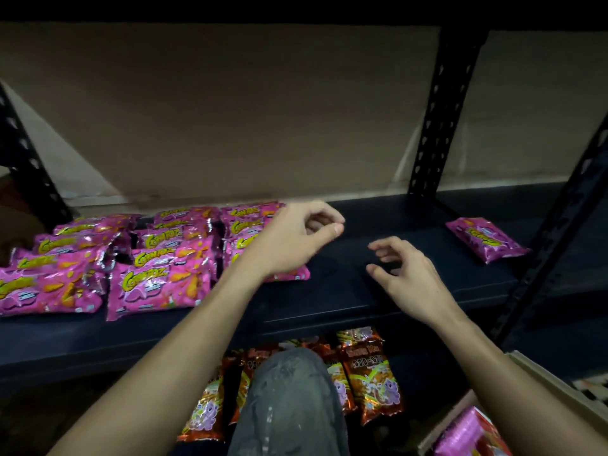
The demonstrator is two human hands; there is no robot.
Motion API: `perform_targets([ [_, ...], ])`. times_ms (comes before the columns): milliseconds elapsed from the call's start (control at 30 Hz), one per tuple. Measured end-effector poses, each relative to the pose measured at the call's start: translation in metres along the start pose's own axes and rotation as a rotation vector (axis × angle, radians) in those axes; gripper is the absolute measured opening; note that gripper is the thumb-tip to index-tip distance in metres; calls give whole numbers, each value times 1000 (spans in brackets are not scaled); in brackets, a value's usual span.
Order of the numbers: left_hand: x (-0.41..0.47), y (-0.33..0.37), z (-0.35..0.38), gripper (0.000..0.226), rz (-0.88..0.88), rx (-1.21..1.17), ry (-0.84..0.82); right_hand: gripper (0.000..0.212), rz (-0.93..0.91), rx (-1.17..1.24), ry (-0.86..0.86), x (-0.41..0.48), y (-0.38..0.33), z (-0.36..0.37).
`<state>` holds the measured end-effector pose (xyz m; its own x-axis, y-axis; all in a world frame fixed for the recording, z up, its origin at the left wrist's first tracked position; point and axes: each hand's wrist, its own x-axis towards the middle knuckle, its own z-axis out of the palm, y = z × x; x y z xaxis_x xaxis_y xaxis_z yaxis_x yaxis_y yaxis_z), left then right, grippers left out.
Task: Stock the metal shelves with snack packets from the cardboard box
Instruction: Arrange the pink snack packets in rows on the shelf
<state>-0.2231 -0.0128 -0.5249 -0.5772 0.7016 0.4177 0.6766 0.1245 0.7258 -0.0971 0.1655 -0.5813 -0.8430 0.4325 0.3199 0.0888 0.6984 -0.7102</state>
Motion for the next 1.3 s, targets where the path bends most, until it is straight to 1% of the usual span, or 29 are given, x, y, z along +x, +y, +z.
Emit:
perform_targets([
  [67, 5, 5, 28, 9, 2, -39, -60, 25, 27, -45, 77, -3, 17, -21],
  [167, 9, 2, 67, 11, -26, -19, -139, 23, 90, -156, 190, -3, 43, -51],
  [267, 12, -7, 95, 20, -51, 50, -198, 28, 129, -273, 341, 1, 63, -80],
  [333, 14, -10, 106, 30, -81, 104, -212, 34, 205, -296, 413, 6, 70, -95],
  [367, 14, -12, 109, 34, -102, 116, -206, 37, 246, -306, 419, 9, 72, -99],
  [433, 14, -16, 112, 41, -134, 112, -178, 43, 303, -351, 362, 15, 76, -103],
  [500, 12, -19, 114, 42, -144, 115, -170, 48, 343, -424, 264, 20, 82, -101],
  [567, 12, -21, 115, 41, -139, 133, -174, 54, 377, -546, 199, 23, 88, -94],
  [667, 11, -22, 117, 41, -137, 166, -190, 60, 361, -785, 170, 22, 91, -78],
  [733, 10, -22, 118, 48, -136, 161, -197, 62, 316, -805, 202, 19, 88, -66],
  [800, 9, -23, 118, 57, -142, 121, -181, 59, 261, -761, 222, 16, 79, -54],
  [867, 10, -23, 118, 64, -148, 87, -164, 56, 217, -708, 200, 14, 67, -43],
  [967, 12, -22, 120, 67, -161, 46, -137, 57, 185, -581, 165, 10, 45, -25],
  [1067, 13, -19, 123, 60, -143, -12, -32, 49, 168, -290, 155, 7, 27, -14],
  [1167, 14, -13, 128, 44, -92, -48, 125, 34, 135, -16, 174, 8, 21, -9],
  [1233, 14, -7, 132, 38, -49, -12, 195, 27, 115, 128, 185, 9, 22, -10],
  [1300, 17, -1, 135, 40, -14, 83, 200, 23, 120, 209, 207, 9, 28, -13],
])
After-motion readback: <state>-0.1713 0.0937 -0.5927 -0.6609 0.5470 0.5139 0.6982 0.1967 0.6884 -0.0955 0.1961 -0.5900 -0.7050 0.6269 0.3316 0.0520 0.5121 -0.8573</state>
